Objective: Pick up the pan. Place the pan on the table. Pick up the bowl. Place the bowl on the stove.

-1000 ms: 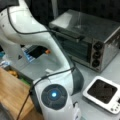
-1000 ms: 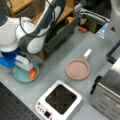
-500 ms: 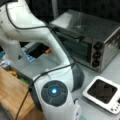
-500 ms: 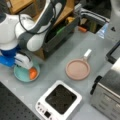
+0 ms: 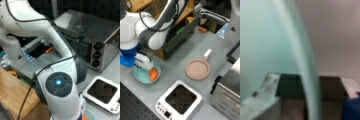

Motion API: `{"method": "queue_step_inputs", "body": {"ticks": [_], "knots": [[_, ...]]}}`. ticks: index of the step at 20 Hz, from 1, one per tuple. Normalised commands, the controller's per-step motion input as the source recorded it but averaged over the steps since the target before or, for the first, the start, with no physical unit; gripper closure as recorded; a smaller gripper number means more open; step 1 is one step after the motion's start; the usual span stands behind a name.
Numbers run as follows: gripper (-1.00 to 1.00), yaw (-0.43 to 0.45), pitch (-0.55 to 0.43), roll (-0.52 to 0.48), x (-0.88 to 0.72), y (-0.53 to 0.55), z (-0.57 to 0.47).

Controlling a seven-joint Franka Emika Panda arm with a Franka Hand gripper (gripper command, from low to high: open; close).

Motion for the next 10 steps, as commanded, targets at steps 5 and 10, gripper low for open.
{"method": "queue_step_inputs", "body": {"ticks": [5,10], "knots": [[1.00,-0.115,0.128,0.067,0.24,0.18,0.24],[1.00,-0.125,0.161,0.052,0.25,0.21,0.24]]}}
